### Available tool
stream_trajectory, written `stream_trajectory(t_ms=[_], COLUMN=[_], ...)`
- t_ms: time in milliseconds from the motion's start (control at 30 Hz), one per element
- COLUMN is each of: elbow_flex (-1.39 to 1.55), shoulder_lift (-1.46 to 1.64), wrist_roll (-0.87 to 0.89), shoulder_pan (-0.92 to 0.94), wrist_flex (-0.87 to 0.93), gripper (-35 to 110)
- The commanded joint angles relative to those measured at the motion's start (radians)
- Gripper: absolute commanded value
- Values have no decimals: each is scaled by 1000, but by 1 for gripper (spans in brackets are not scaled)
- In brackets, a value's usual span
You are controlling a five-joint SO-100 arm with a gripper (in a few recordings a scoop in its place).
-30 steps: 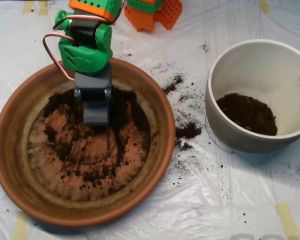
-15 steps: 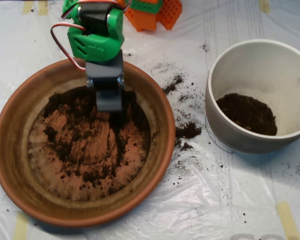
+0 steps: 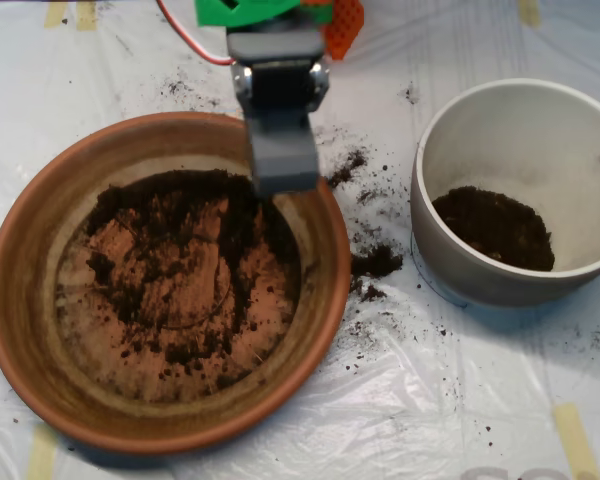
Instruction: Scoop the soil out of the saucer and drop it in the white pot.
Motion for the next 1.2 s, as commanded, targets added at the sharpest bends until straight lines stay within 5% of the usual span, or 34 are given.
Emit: stream_trajectory(t_ms=[0,667,733,867,1167], elbow_flex=[-207,-724,-726,-723,-709], shoulder_lift=[41,-319,-331,-373,-325], wrist_roll=[31,-38,-34,-46,-20], shoulder_pan=[-109,-525,-546,-577,-537], wrist_flex=[86,261,261,302,307], gripper=[0,0,4,36,35])
